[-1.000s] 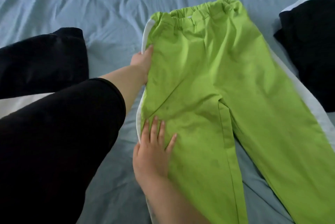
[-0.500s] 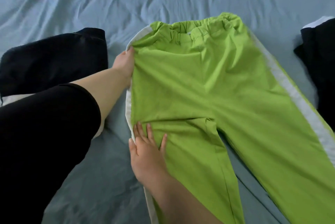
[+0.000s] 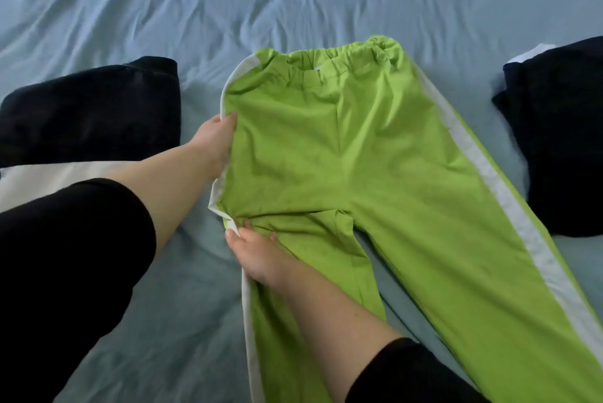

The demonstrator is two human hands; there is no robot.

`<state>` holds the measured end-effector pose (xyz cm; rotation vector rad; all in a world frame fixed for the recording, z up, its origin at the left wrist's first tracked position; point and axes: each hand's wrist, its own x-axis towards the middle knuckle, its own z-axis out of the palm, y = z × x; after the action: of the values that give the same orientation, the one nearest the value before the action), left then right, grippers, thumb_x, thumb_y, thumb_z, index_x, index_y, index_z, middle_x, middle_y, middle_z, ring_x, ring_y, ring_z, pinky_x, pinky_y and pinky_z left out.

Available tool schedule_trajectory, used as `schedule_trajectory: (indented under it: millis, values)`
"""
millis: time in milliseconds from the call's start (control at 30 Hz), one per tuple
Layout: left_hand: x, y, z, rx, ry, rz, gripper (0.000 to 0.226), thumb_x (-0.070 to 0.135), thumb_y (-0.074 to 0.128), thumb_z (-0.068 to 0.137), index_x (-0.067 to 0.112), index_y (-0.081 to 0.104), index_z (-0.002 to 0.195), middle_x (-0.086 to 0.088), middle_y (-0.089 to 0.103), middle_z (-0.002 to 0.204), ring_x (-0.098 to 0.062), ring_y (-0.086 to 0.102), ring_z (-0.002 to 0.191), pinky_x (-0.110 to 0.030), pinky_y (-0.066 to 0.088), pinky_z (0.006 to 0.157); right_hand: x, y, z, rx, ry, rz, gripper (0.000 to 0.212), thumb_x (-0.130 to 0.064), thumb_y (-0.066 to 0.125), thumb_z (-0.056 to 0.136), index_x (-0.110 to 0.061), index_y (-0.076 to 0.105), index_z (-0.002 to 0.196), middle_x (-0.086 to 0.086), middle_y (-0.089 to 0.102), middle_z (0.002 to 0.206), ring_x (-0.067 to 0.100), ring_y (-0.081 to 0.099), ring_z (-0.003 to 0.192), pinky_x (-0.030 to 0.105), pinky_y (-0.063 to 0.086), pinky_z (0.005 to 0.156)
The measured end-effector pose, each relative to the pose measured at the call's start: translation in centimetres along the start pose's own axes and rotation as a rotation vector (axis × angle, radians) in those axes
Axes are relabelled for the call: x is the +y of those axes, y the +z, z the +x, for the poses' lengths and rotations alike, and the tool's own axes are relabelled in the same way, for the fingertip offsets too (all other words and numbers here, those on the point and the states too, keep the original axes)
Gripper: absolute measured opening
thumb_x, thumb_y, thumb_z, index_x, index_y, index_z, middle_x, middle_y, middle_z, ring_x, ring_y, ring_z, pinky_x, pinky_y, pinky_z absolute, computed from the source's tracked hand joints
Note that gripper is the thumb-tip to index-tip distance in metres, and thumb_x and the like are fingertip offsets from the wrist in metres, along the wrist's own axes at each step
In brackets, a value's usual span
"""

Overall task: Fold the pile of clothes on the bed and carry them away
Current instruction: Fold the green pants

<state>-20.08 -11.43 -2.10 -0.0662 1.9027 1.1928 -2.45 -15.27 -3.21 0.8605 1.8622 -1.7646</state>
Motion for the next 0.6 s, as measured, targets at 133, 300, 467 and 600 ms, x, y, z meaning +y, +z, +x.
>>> schedule_trajectory:
  millis: [133, 300, 467, 600]
  values:
    - [1.5, 2.7, -2.9, 0.085, 0.224, 0.282, 0.041, 0.052, 0.035, 0.098, 0.027, 0.059, 0.118, 0.011, 0.065, 0.1, -0.014, 0.062, 0.096, -0.033, 0.049, 0.085, 1.1, -3.9, -5.1, 0.014, 0.066, 0.284, 0.05, -0.041, 0.033, 0.103, -0.002, 0.058, 0.124, 0.016, 0.061, 0.125, 0.028, 0.056, 0.116, 0.027, 0.042, 0.092]
    - [4.5, 10.4, -5.5, 0.118, 0.352, 0.389, 0.047, 0.047, 0.027, 0.1, 0.031, 0.043, 0.142, 0.0, 0.056, 0.136, -0.024, 0.05, 0.127, -0.044, 0.035, 0.11, 5.3, -10.7, -12.3, 0.022, 0.202, 0.878, 0.032, -0.033, 0.043, 0.102, -0.011, 0.065, 0.108, 0.0, 0.076, 0.091, 0.01, 0.071, 0.088, 0.024, 0.057, 0.077]
    - [6.5, 21.5, -6.9, 0.173, 0.283, 0.561, 0.053, 0.044, 0.019, 0.1, 0.047, 0.003, 0.151, 0.001, 0.01, 0.163, -0.027, 0.006, 0.149, -0.059, -0.002, 0.116, 8.7, -20.3, -17.5, 0.196, 0.168, 0.995, 0.035, -0.035, 0.048, 0.099, -0.008, 0.067, 0.111, 0.009, 0.075, 0.103, 0.02, 0.072, 0.094, 0.029, 0.059, 0.07]
    - [6.1, 28.9, -6.0, 0.155, 0.268, 0.592, 0.055, 0.047, 0.018, 0.099, 0.047, -0.006, 0.15, 0.0, -0.007, 0.163, -0.025, -0.012, 0.149, -0.063, -0.009, 0.113, 12.9, -28.0, -18.4, 0.387, 0.132, 0.899, 0.034, -0.035, 0.053, 0.096, -0.007, 0.07, 0.108, 0.011, 0.074, 0.104, 0.024, 0.071, 0.097, 0.034, 0.059, 0.077]
